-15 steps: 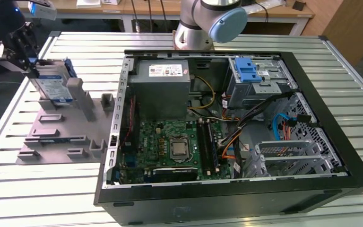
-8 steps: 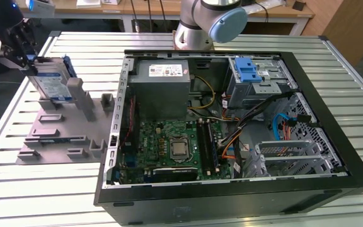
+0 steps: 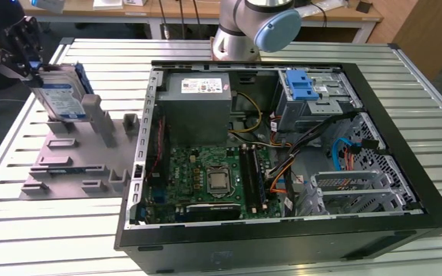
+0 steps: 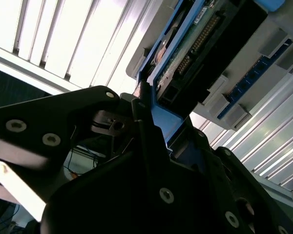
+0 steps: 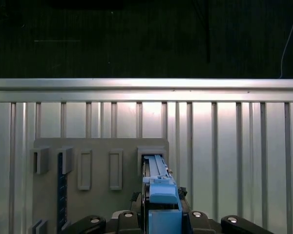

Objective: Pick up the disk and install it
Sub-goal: 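Pick up the disk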

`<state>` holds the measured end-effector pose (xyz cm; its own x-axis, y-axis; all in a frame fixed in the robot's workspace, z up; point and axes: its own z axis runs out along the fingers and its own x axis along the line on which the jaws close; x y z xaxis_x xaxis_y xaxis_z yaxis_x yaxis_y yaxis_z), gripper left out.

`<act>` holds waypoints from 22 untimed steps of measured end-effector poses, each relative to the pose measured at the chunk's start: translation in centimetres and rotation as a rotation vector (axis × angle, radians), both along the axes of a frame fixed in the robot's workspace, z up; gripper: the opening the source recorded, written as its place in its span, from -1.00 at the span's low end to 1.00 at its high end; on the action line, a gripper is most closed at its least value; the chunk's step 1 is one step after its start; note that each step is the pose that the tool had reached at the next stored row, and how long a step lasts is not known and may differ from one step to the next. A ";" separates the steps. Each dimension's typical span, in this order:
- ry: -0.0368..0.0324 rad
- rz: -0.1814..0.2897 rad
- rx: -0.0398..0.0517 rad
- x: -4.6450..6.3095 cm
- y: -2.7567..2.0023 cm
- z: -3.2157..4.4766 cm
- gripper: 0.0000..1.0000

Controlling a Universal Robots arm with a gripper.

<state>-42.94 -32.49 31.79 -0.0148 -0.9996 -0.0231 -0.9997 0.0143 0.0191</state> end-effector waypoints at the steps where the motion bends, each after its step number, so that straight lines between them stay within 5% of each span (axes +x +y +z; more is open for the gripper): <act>1: 0.0000 0.000 0.0002 0.0 0.00 0.10 -0.27; 22: 0.0000 0.000 0.0046 0.0 0.00 2.14 -0.27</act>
